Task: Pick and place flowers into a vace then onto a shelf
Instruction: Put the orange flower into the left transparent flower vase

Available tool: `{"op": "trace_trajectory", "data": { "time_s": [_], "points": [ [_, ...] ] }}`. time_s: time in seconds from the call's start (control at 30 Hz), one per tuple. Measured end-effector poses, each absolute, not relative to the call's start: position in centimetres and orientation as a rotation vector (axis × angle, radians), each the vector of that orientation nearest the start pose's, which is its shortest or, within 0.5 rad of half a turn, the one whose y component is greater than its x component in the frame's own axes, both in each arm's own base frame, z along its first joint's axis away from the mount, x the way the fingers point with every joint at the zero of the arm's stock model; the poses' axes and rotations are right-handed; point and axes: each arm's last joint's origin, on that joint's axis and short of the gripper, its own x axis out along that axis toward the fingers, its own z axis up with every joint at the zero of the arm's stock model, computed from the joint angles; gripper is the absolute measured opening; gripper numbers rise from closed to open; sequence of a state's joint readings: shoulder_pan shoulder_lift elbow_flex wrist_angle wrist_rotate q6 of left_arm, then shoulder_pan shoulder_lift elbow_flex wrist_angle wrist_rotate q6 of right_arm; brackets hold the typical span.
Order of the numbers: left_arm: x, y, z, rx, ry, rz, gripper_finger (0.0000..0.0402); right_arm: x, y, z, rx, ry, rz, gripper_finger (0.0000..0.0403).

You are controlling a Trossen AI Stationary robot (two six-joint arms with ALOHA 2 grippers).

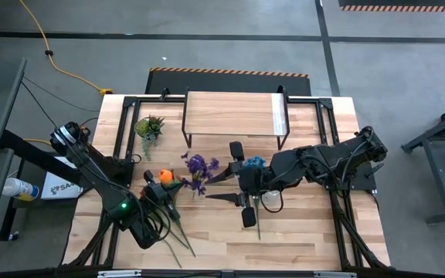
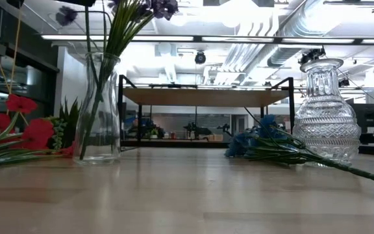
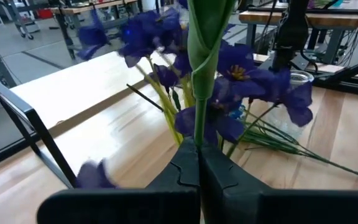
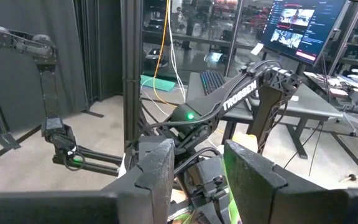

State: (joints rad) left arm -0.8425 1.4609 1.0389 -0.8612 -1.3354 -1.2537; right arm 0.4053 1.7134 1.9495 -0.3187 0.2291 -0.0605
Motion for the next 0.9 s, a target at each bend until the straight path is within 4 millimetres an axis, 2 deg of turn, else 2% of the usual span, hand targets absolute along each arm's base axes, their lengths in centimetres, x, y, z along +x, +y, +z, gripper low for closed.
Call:
{"op": "trace_trajectory", "data": {
  "time_s": [0.33,0.9],
  "points": [
    [19.42,-17.55,24.87,-0.054,0.228,0.654,0.0093,34.93,14.27,47.26,-0.086,0.073,0.179,0.0134],
    [19.33,-17.55,24.84,-0.044,0.256,0.643,0.0119,34.93,14.29,47.25,-0.087,0.074,0.179,0.0134]
  ]
}}
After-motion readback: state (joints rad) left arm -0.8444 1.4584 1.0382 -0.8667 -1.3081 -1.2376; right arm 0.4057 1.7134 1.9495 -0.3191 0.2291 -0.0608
